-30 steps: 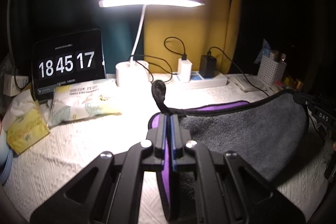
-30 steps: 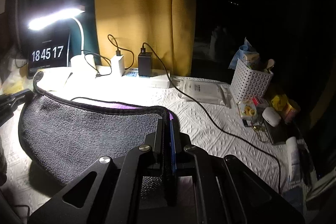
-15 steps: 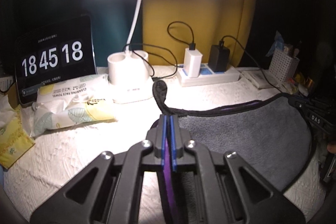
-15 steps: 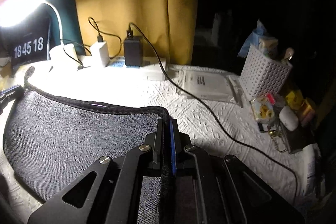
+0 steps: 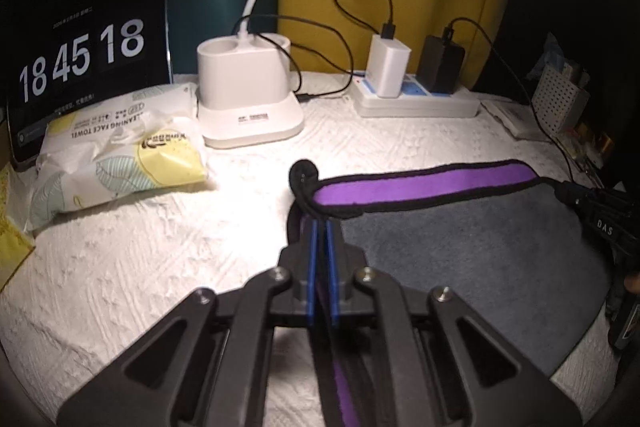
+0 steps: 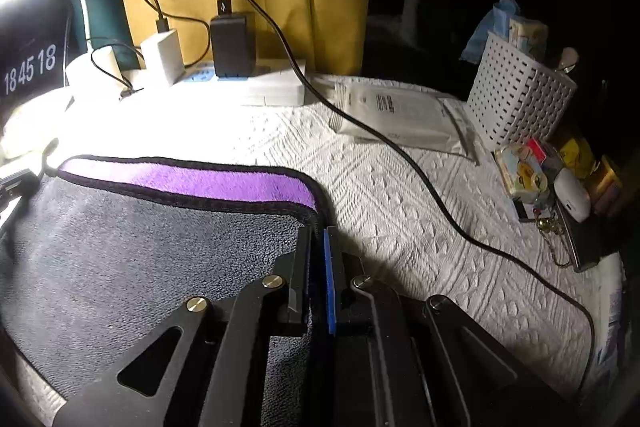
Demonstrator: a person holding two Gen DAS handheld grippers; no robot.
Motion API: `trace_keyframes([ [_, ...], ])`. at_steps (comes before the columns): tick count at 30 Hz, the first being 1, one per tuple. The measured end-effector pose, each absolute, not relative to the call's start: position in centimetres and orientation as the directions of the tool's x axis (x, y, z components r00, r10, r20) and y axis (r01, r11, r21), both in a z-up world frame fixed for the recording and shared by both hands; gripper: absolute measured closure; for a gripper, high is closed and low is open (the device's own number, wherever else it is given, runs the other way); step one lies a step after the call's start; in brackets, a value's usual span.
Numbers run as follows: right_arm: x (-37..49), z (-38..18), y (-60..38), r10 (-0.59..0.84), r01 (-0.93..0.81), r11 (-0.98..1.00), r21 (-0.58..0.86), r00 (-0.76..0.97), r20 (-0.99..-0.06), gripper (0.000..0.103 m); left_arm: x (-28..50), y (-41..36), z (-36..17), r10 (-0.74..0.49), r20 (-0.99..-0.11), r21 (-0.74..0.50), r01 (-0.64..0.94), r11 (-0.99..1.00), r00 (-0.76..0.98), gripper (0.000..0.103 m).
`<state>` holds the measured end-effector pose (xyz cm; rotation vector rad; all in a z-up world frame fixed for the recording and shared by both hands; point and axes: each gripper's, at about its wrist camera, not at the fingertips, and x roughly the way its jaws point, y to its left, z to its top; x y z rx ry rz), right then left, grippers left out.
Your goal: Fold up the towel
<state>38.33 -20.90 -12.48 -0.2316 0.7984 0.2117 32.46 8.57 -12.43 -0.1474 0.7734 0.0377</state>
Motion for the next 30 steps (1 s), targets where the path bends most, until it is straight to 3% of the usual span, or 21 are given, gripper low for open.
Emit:
trace_keyframes([
  [7, 38.5, -12.7, -21.0, 0.093, -0.267, 0.956, -0.123, 0.671, -0.735, 0.093, 33.1, 9.0, -13.0, -0.021, -0.730, -0.130, -0.108, 0.986, 0.684, 0.093],
  [15, 38.4, -12.0, -21.2, 0.099, -0.256, 0.961, -0.107, 0.677, -0.730, 0.070, 32.7, 9.1, -12.2, 0.001, -0.720, -0.119, -0.125, 0.985, 0.694, 0.086],
  [30, 35.2, -9.8, -21.9, 0.131, -0.246, 0.967, -0.069, 0.709, -0.692, 0.062, 28.8, 8.6, -9.5, 0.019, -0.667, -0.110, -0.124, 0.986, 0.745, 0.084],
])
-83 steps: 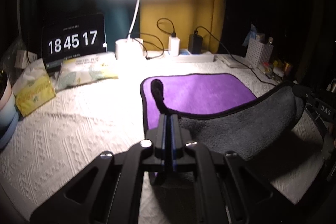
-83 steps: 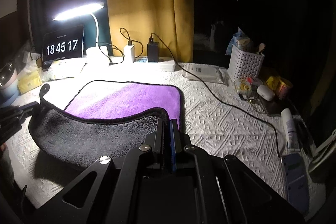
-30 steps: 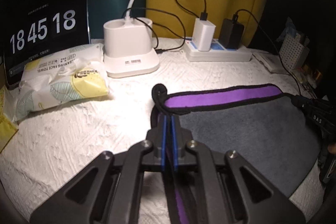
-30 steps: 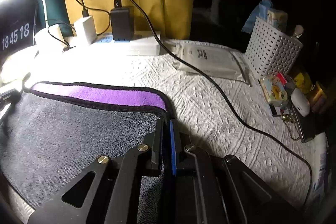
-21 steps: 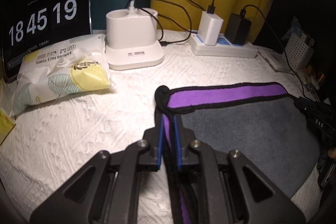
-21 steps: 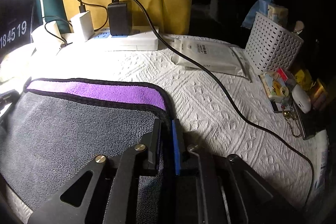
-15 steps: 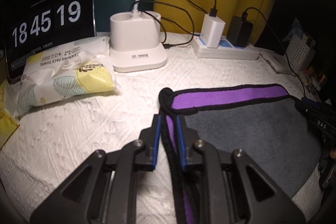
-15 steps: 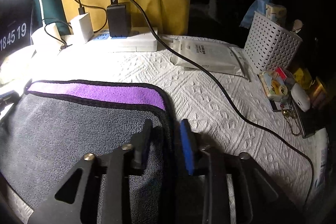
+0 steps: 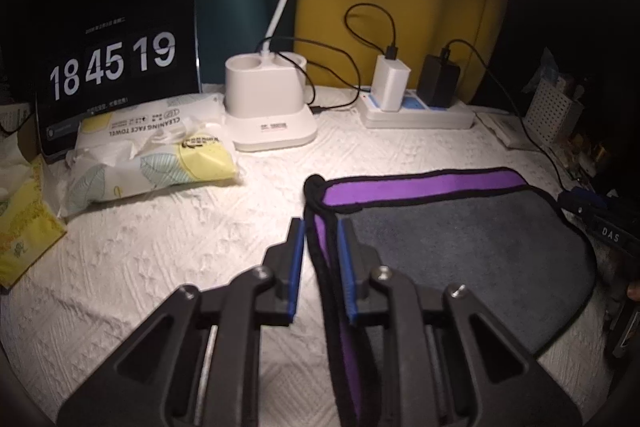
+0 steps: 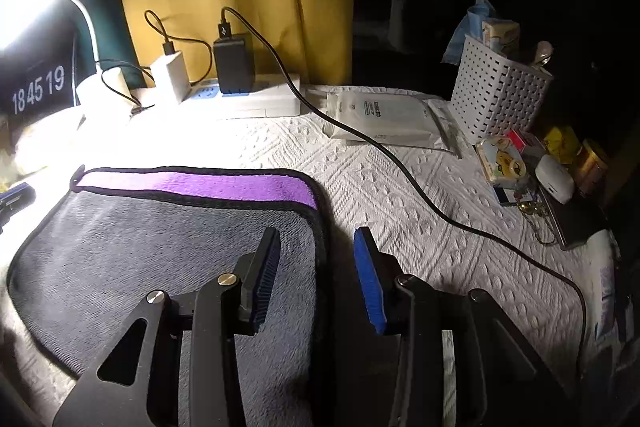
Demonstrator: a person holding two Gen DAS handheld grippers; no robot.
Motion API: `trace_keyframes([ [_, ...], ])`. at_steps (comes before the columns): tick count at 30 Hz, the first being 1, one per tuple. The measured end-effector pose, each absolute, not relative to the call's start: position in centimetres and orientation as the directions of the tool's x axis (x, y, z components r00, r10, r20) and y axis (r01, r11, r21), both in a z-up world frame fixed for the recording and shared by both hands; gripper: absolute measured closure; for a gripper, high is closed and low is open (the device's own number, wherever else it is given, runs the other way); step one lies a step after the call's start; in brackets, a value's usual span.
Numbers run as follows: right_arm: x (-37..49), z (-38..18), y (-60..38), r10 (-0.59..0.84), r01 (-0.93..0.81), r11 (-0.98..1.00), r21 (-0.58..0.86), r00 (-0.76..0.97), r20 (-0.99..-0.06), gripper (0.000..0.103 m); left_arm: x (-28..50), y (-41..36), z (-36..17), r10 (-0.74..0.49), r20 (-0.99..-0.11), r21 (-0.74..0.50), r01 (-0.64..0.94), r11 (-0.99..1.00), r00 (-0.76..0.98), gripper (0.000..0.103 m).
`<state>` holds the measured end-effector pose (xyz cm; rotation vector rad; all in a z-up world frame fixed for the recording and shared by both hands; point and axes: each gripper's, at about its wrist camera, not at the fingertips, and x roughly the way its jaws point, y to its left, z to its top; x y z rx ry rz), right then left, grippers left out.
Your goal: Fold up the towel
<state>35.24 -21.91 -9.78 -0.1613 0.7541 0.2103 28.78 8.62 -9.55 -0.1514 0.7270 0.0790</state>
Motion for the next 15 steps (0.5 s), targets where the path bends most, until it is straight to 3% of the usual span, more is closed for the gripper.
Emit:
trace_keyframes([
  [4, 33.8, -9.0, -22.1, 0.146, -0.252, 0.966, -0.060, 0.719, -0.679, 0.060, 27.1, 8.1, -8.9, 0.021, -0.653, -0.099, -0.113, 0.989, 0.757, 0.084],
  [7, 32.7, -8.5, -22.3, 0.160, -0.257, 0.965, -0.048, 0.726, -0.668, 0.049, 26.0, 7.5, -8.5, 0.017, -0.642, -0.096, -0.102, 0.990, 0.766, 0.084],
  [15, 29.9, -7.2, -22.6, 0.176, -0.267, 0.963, -0.046, 0.746, -0.642, 0.049, 23.1, 6.5, -7.5, 0.000, -0.628, -0.112, -0.091, 0.990, 0.778, 0.084],
])
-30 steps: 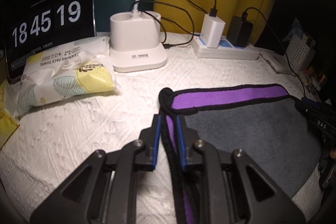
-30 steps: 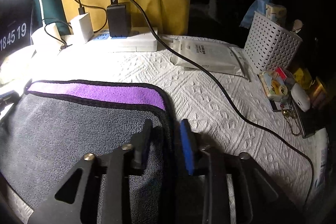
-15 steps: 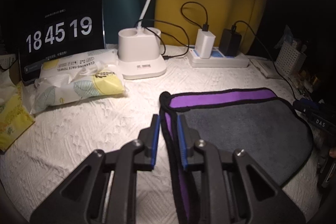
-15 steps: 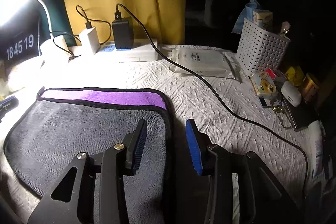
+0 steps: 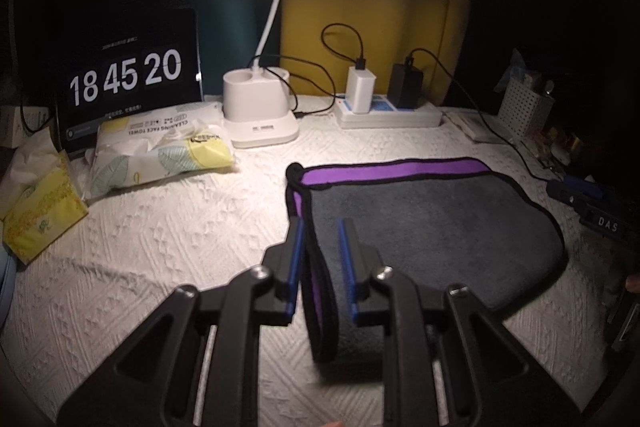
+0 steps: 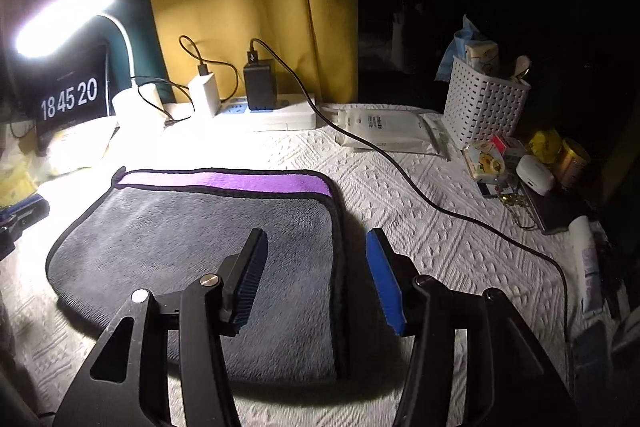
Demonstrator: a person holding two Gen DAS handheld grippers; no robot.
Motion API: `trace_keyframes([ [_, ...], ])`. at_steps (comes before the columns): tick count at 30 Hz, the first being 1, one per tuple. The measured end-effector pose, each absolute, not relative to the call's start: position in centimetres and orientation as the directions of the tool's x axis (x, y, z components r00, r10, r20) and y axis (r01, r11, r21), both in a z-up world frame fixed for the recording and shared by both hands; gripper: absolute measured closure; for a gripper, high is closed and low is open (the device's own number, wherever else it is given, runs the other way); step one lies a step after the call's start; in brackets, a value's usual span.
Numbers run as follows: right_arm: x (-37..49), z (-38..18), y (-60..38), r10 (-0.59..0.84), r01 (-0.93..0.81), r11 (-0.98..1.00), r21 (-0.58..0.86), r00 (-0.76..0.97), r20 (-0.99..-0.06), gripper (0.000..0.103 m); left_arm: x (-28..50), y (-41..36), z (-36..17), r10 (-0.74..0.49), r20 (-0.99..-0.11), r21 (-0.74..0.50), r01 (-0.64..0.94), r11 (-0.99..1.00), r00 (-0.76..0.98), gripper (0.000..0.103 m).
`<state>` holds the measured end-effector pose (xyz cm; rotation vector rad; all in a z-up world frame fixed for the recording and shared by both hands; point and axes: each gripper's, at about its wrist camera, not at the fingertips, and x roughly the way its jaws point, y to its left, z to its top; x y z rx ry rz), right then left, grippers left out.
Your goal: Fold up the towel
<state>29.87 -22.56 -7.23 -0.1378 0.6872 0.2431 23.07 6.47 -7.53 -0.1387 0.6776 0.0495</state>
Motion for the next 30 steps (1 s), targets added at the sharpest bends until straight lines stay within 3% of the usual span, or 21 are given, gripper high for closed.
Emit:
trace_keyframes([
  [10, 26.5, -6.0, -22.6, 0.192, -0.275, 0.960, -0.042, 0.765, -0.615, 0.048, 19.8, 5.5, -6.2, 0.012, -0.594, -0.113, -0.098, 0.989, 0.805, 0.083],
  [19, 22.7, -4.3, -22.3, 0.220, -0.294, 0.955, -0.035, 0.784, -0.580, 0.042, 16.6, 2.9, -5.3, 0.054, -0.556, -0.003, -0.067, 0.998, 0.830, 0.083],
  [30, 17.8, -2.2, -23.1, 0.238, -0.303, 0.952, -0.036, 0.811, -0.534, 0.040, 12.6, 1.7, -4.9, -0.027, -0.566, -0.089, -0.029, 0.996, 0.824, 0.083],
])
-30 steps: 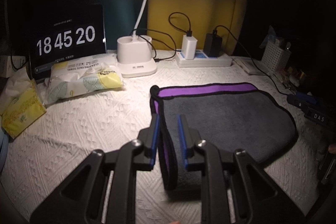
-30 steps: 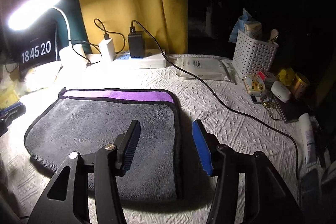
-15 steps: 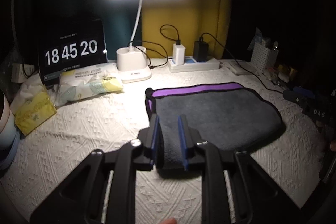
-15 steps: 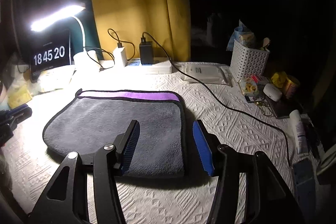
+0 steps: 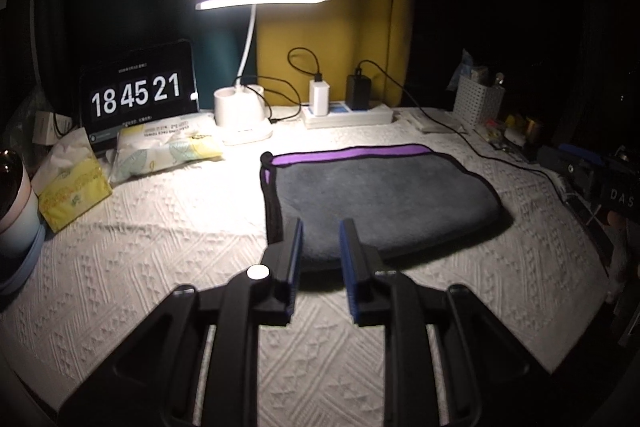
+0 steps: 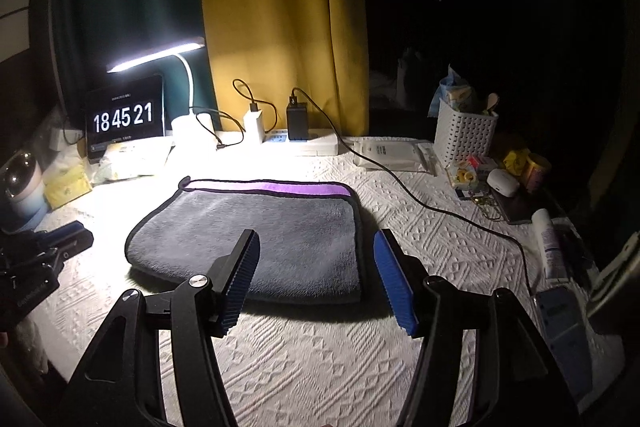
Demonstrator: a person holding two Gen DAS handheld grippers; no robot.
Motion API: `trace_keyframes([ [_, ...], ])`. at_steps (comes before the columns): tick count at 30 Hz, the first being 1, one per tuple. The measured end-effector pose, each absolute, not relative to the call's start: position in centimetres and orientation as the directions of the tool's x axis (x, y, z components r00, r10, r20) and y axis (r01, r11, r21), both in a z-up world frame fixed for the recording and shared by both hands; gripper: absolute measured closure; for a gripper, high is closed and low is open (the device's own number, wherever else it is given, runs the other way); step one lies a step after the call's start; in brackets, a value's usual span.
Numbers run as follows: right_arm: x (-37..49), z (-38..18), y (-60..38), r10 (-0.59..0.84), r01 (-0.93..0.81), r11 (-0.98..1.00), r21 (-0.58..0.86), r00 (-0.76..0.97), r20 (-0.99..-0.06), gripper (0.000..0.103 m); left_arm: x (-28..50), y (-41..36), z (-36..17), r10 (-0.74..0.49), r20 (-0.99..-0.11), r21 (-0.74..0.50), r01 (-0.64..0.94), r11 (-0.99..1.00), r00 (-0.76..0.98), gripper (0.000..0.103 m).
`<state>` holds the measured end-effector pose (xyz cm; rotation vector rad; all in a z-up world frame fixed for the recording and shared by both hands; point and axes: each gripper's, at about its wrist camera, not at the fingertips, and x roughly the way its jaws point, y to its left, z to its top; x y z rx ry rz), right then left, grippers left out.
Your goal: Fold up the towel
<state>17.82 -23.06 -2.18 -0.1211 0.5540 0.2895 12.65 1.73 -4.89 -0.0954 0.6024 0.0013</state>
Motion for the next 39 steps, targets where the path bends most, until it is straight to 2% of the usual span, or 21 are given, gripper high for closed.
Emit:
trace_keyframes([
  [14, 13.0, -0.7, -23.3, 0.243, -0.305, 0.951, -0.044, 0.829, -0.503, 0.040, 8.5, 1.0, -3.7, -0.052, -0.521, -0.133, -0.020, 0.991, 0.852, 0.083],
  [18, 11.9, -0.6, -23.3, 0.244, -0.307, 0.951, -0.046, 0.831, -0.500, 0.040, 7.1, 1.0, -3.4, -0.094, -0.494, -0.177, 0.006, 0.984, 0.865, 0.083],
  [30, 9.0, 0.0, -23.1, 0.258, -0.319, 0.947, -0.046, 0.837, -0.482, 0.040, 4.1, -0.2, -3.0, -0.116, -0.463, -0.192, 0.028, 0.981, 0.879, 0.083],
  [39, 6.7, 0.6, -23.8, 0.258, -0.314, 0.948, -0.047, 0.847, -0.465, 0.040, 2.1, -1.2, -3.0, -0.062, -0.442, -0.110, 0.015, 0.994, 0.895, 0.083],
])
